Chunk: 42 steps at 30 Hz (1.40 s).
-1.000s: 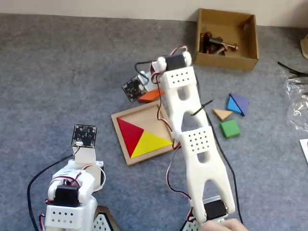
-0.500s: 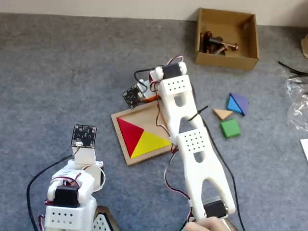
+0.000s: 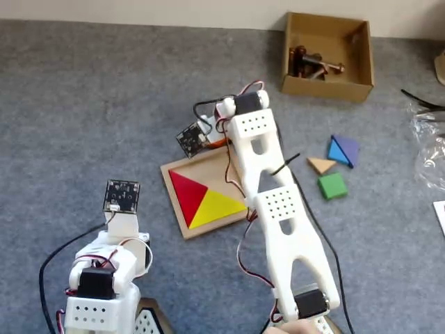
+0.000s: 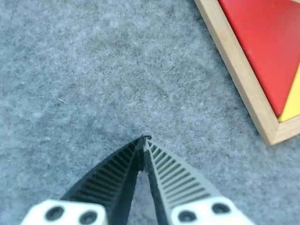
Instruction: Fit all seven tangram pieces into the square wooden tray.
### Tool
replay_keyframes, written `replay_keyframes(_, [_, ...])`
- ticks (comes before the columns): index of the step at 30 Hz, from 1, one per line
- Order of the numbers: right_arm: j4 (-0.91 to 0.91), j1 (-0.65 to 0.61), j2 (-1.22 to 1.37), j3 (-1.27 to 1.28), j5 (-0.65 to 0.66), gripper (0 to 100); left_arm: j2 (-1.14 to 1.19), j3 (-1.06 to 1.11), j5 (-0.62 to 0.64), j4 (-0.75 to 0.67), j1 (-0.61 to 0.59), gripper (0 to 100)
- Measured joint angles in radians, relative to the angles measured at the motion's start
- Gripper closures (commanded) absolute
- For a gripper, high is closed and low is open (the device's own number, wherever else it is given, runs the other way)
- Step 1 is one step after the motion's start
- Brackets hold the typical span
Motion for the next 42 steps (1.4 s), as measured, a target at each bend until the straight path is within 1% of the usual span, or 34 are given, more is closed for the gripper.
replay_keyframes(12, [0.018, 0.000, 0.000, 0.000, 0.000, 82.9, 0.000, 0.000, 0.000, 0.000, 0.000, 99])
replay_keyframes(19, [0.133, -0.012, 0.000, -0.014, -0.002, 82.9, 0.000, 0.000, 0.000, 0.000, 0.000, 99])
replay_keyframes(29, [0.146, -0.012, 0.000, -0.014, -0.002, 83.0, 0.000, 0.000, 0.000, 0.000, 0.000, 99])
replay_keyframes(31, [0.146, -0.012, 0.000, -0.014, -0.002, 84.9, 0.000, 0.000, 0.000, 0.000, 0.000, 99])
replay_keyframes(35, [0.146, -0.003, -0.002, -0.015, -0.002, 96.9, 0.000, 0.000, 0.000, 0.000, 0.000, 99])
replay_keyframes(42, [0.147, 0.011, -0.002, -0.015, -0.003, 98.8, 0.000, 0.000, 0.000, 0.000, 0.000, 99])
